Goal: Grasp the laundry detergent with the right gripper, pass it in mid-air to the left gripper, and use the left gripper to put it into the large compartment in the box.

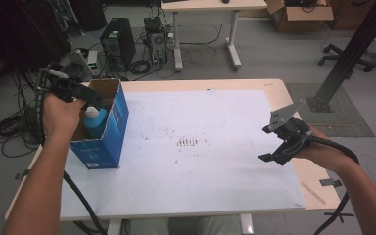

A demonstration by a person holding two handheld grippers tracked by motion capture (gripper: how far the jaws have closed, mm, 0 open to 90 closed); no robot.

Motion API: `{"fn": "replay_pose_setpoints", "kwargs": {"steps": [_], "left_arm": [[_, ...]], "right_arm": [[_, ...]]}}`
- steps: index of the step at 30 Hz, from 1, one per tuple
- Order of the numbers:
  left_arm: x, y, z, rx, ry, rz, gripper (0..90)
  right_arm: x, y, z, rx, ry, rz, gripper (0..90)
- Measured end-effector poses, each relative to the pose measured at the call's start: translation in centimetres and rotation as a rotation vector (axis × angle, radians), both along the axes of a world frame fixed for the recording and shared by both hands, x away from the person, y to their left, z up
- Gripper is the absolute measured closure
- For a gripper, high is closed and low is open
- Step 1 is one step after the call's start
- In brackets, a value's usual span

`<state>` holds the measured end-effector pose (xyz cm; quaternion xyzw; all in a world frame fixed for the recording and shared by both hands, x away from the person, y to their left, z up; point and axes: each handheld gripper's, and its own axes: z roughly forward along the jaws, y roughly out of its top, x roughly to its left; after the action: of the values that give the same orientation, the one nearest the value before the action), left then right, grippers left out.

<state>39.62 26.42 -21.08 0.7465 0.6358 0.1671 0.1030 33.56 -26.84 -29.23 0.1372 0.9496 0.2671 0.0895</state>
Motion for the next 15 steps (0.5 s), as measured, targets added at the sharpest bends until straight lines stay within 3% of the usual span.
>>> {"fn": "replay_pose_setpoints", "kwargs": {"steps": [8,15], "left_arm": [[-0.8,-0.9,2.4,-0.021,-0.042,-0.049,13.2],[-1.1,-2.6,3.9,-0.05,-0.041,-0.128,11.8]], "right_arm": [[-0.4,-0.1,0.3,-0.004,-0.005,-0.005,8.0],[-0.7,-0.2,0.5,-0.007,-0.005,-0.008,8.0]]}}
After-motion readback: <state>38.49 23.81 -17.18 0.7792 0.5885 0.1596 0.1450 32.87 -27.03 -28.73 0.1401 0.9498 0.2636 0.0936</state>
